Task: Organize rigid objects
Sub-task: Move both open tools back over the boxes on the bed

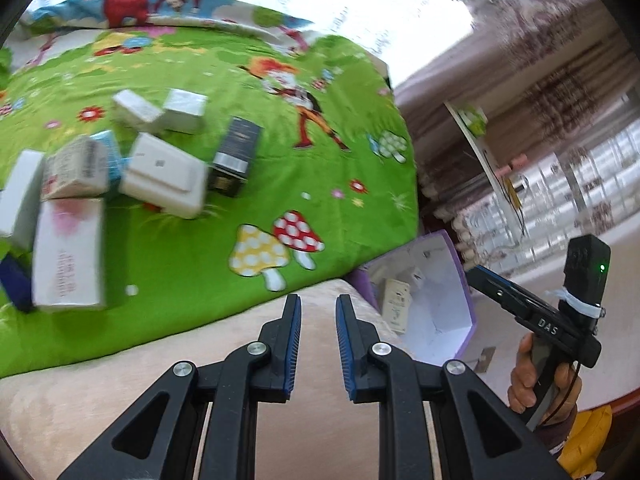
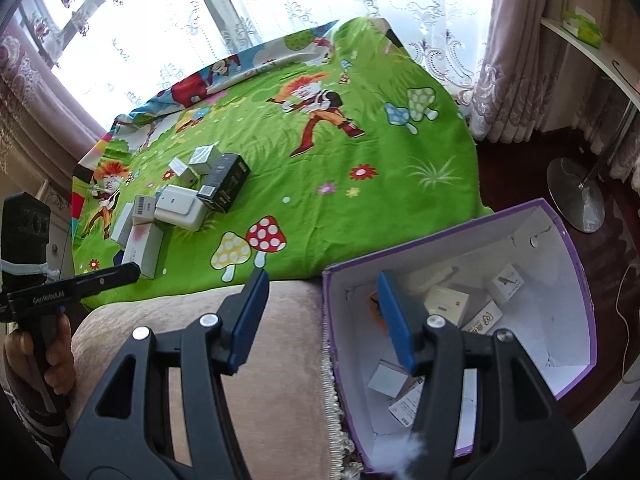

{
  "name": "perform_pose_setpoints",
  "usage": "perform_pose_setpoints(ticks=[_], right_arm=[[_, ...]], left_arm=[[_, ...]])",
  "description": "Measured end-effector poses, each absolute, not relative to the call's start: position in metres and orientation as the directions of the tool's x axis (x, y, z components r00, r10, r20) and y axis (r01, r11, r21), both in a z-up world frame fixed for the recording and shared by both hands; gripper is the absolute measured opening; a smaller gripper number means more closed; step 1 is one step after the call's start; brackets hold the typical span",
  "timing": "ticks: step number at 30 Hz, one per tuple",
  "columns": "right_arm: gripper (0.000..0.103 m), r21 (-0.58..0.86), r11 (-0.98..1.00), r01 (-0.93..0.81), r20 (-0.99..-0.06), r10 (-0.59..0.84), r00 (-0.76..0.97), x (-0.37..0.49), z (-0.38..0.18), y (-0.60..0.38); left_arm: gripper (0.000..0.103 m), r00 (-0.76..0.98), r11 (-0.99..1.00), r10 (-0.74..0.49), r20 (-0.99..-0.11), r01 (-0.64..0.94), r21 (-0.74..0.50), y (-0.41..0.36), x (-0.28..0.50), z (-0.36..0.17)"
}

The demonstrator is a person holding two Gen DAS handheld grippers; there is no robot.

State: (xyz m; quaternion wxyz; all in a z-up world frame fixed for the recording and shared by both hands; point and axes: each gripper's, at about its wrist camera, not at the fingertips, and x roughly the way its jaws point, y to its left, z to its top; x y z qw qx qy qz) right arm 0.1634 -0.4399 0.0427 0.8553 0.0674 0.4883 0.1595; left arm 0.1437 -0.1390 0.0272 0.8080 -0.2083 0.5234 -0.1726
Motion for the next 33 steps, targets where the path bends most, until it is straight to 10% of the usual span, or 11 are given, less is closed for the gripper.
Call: perform_pose_setpoints(ticks=[33], right_arm=[[0.060, 0.150, 0.903, -0.403, -0.868, 0.315, 0.384, 0.181, 0.042, -0.309]], left_arm=[[0.020, 0.543, 0.818, -0.222, -0.810, -0.349, -0.458, 0.072, 0.097, 0.014]])
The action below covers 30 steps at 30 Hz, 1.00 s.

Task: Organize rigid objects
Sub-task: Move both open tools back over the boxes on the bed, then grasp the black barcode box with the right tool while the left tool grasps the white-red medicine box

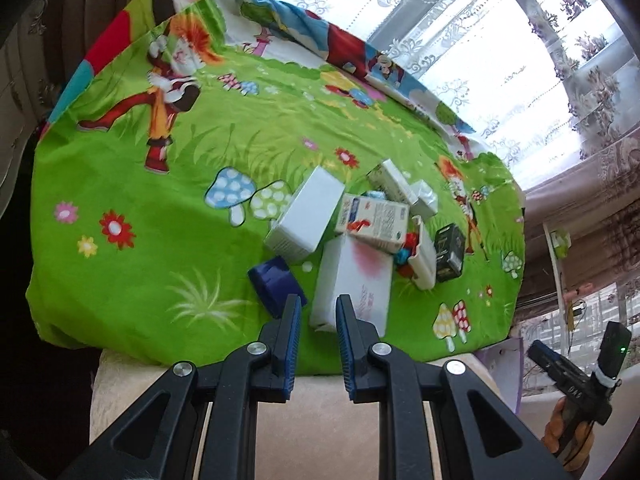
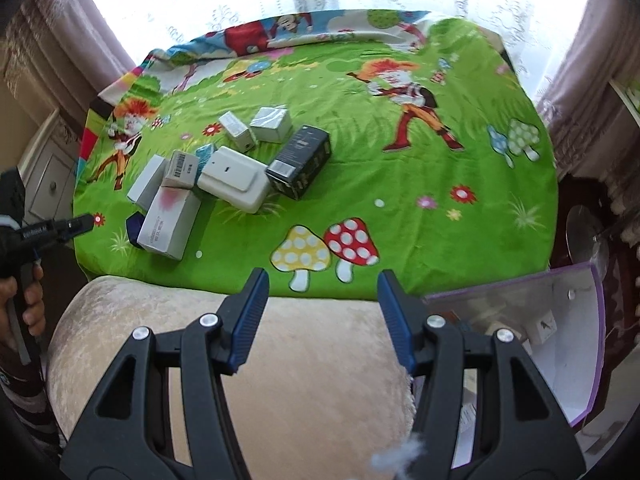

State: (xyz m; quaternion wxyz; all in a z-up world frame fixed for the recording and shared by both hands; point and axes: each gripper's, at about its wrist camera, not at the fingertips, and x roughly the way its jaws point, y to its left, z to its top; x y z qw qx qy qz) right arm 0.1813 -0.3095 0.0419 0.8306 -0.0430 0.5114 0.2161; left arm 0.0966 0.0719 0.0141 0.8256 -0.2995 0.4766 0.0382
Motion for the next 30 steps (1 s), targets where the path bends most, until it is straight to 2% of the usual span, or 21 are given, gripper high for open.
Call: perform_pose_setpoints(ticks=[1, 5, 9, 14, 19, 25, 30], right_arm=[[0.061, 0.139, 0.897, -0.419, -0.870, 0.313, 0.381, 0.183, 0.042, -0.302], [0.061, 0.099, 0.874, -0.476, -0.871, 0.307, 0.383, 0.188, 0.044, -0.277], [0.061, 0.062, 0.847, -0.528, -0.876, 0.300, 0.378, 0.196, 0.038, -0.250], [0.061, 0.070, 0.822, -0.566, -0.894, 0.303, 0.329, 0.208, 0.023, -0.222], [0.071, 0.094, 0.824, -0.559, -0.899, 0.311, 0.307, 0.217, 0.015, -0.209], [0.072, 0.160, 0.839, -0.520, -0.903, 0.337, 0.265, 0.232, 0.004, -0.205], [0.072, 0.259, 0.887, -0.381, -0.911, 0.356, 0.210, 0.257, -0.011, -0.220]], left_arm=[[0.022, 0.546, 0.818, -0.222, -0.808, -0.347, -0.459, 0.072, 0.102, 0.016], [0.043, 0.554, 0.811, -0.226, -0.801, -0.349, -0.470, 0.069, 0.121, 0.023], [0.047, 0.544, 0.806, -0.287, -0.788, -0.308, -0.506, 0.055, 0.144, 0.026], [0.064, 0.521, 0.778, -0.365, -0.772, -0.284, -0.560, 0.042, 0.173, 0.017], [0.084, 0.497, 0.781, -0.382, -0.779, -0.277, -0.560, 0.039, 0.193, 0.004], [0.086, 0.451, 0.807, -0.389, -0.803, -0.253, -0.533, 0.035, 0.214, -0.007], [0.092, 0.418, 0.819, -0.384, -0.823, -0.257, -0.513, 0.033, 0.222, -0.015]])
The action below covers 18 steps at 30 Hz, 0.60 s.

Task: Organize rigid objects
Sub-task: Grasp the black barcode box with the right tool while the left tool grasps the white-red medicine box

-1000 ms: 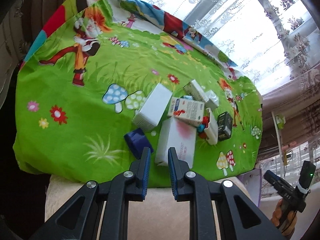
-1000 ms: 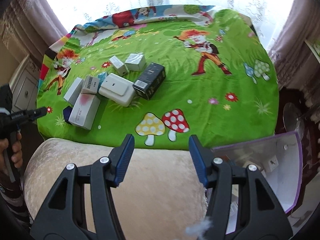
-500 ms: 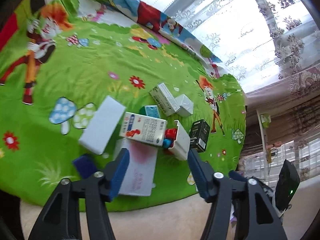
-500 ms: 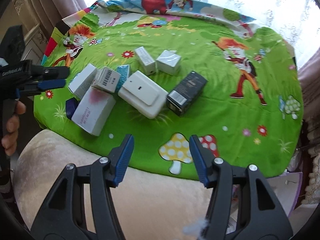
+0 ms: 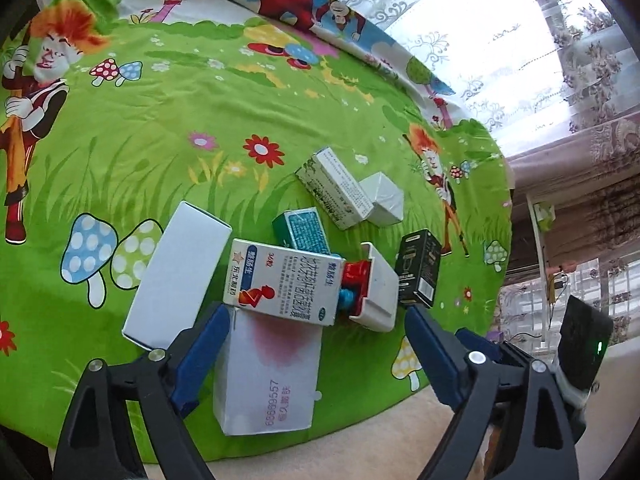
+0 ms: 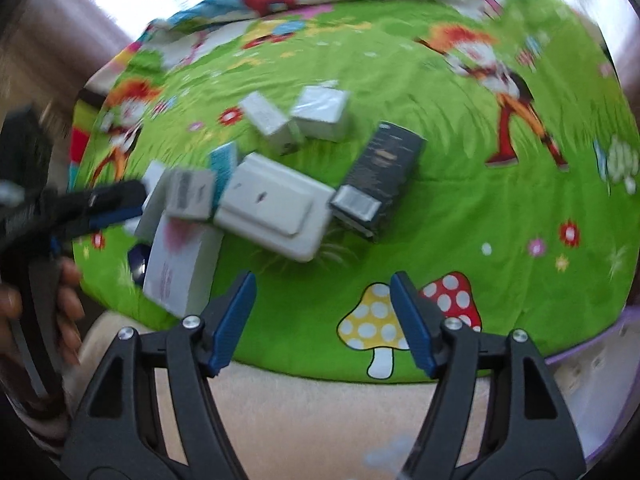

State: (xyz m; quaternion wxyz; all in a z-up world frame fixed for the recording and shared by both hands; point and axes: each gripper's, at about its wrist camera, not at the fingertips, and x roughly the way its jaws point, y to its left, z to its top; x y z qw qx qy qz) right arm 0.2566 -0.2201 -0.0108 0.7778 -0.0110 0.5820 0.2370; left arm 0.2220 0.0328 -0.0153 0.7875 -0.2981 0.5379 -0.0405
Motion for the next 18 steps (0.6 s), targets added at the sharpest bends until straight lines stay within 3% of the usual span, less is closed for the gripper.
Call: perform_pose_setpoints(ticks=[5, 18], right_arm=[[0.073, 0.323, 0.917, -0.232, -0.913, 0.367, 0.177, 0.281, -0.020, -0.231], [0.073, 0.350, 0.928, -0.124, -0.906, 0.369, 0.205, 0.318, -0.034, -0.213]], left_arm=[[0.098, 0.390, 0.825, -0.385, -0.836, -0.259, -0.501, 0.032, 0.229, -0.023], [0.098, 0.378, 0.825, -0.397, -0.837, -0.254, -0.505, 0.028, 0.242, -0.037]])
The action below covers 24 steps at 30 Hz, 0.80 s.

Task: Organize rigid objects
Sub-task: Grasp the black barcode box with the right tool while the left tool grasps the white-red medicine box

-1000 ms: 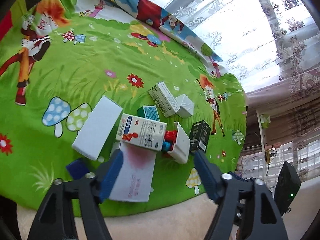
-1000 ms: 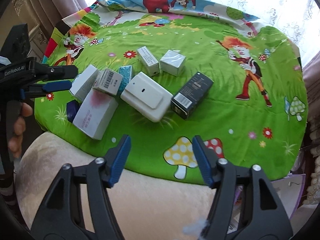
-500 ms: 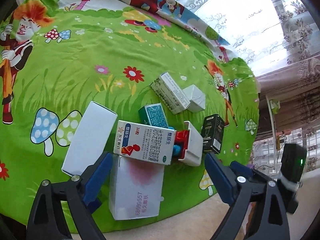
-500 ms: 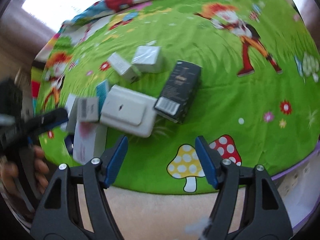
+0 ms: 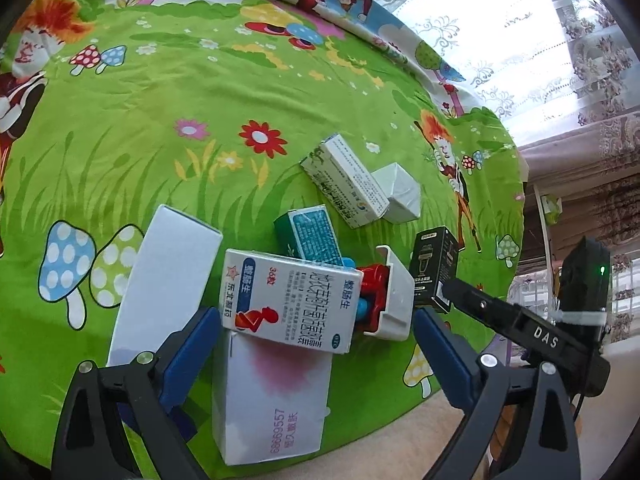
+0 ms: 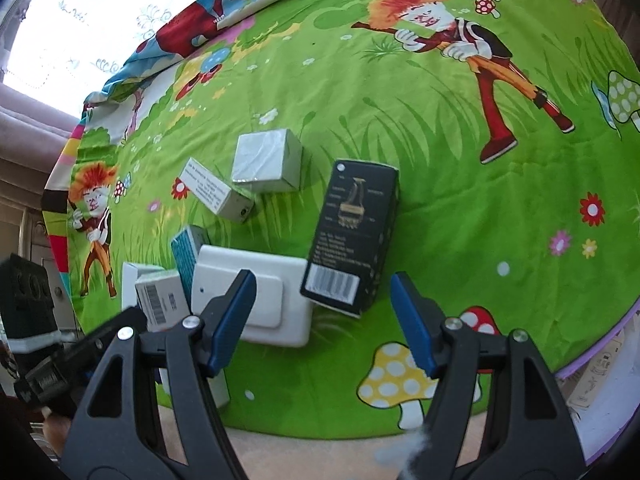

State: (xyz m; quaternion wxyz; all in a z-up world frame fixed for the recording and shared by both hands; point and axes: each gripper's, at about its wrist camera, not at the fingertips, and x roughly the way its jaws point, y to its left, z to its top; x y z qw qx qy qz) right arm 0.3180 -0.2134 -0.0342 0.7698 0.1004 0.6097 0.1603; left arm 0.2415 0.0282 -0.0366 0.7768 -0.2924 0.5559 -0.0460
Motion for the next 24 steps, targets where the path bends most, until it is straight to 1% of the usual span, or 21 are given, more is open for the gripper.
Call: perform_pose_setpoints(ticks=[5, 6, 7, 8, 9, 10, 11, 13, 15, 17, 21, 22, 24], right_arm=[[0.072, 0.330, 0.937, -0.117, -0.911, 0.349, 0.220, 0.328, -0.043, -0.206], [0.070, 0.323, 0.939, -0.118, -0.914, 0.342, 0.220, 0.329, -0.046, -0.205], [0.065, 0.311, 0.943, -0.121, -0.918, 0.331, 0.220, 0.330, -0.048, -0.204], [0.061, 0.291, 0.949, -0.125, -0.924, 0.312, 0.222, 0.330, -0.050, -0.203], [0.051, 0.278, 0.952, -0.130, -0.927, 0.302, 0.223, 0.330, -0.051, -0.203], [0.046, 0.271, 0.953, -0.136, -0.929, 0.296, 0.223, 0.330, -0.053, -0.204], [0.046, 0.278, 0.951, -0.136, -0.925, 0.303, 0.228, 0.330, -0.053, -0.205], [0.046, 0.279, 0.951, -0.133, -0.920, 0.304, 0.248, 0.329, -0.051, -0.208], [0.046, 0.273, 0.952, -0.140, -0.916, 0.302, 0.266, 0.327, -0.048, -0.210], [0.046, 0.273, 0.951, -0.147, -0.910, 0.305, 0.280, 0.325, -0.043, -0.212], [0.046, 0.269, 0.949, -0.166, -0.900, 0.309, 0.307, 0.318, -0.036, -0.212], [0.046, 0.266, 0.949, -0.171, -0.898, 0.308, 0.314, 0.316, -0.034, -0.212], [0.046, 0.252, 0.951, -0.182, -0.893, 0.301, 0.335, 0.311, -0.028, -0.214]], left_arm=[[0.098, 0.390, 0.833, -0.386, -0.836, -0.242, -0.498, 0.028, 0.244, -0.036], [0.097, 0.390, 0.835, -0.384, -0.837, -0.240, -0.495, 0.027, 0.244, -0.036], [0.094, 0.391, 0.840, -0.378, -0.839, -0.238, -0.488, 0.027, 0.244, -0.036], [0.089, 0.393, 0.846, -0.368, -0.843, -0.234, -0.479, 0.026, 0.244, -0.036], [0.085, 0.393, 0.851, -0.361, -0.846, -0.232, -0.471, 0.026, 0.244, -0.036], [0.079, 0.391, 0.852, -0.359, -0.847, -0.232, -0.469, 0.026, 0.244, -0.036], [0.073, 0.390, 0.851, -0.364, -0.846, -0.231, -0.472, 0.026, 0.244, -0.037], [0.066, 0.386, 0.851, -0.367, -0.846, -0.228, -0.473, 0.025, 0.244, -0.039], [0.065, 0.391, 0.853, -0.364, -0.845, -0.224, -0.471, 0.025, 0.242, -0.038], [0.061, 0.400, 0.854, -0.361, -0.842, -0.220, -0.471, 0.025, 0.242, -0.036], [0.059, 0.403, 0.853, -0.360, -0.841, -0.223, -0.472, 0.026, 0.241, -0.035], [0.059, 0.405, 0.850, -0.357, -0.842, -0.233, -0.473, 0.027, 0.241, -0.035], [0.064, 0.402, 0.839, -0.356, -0.843, -0.260, -0.478, 0.030, 0.241, -0.036]])
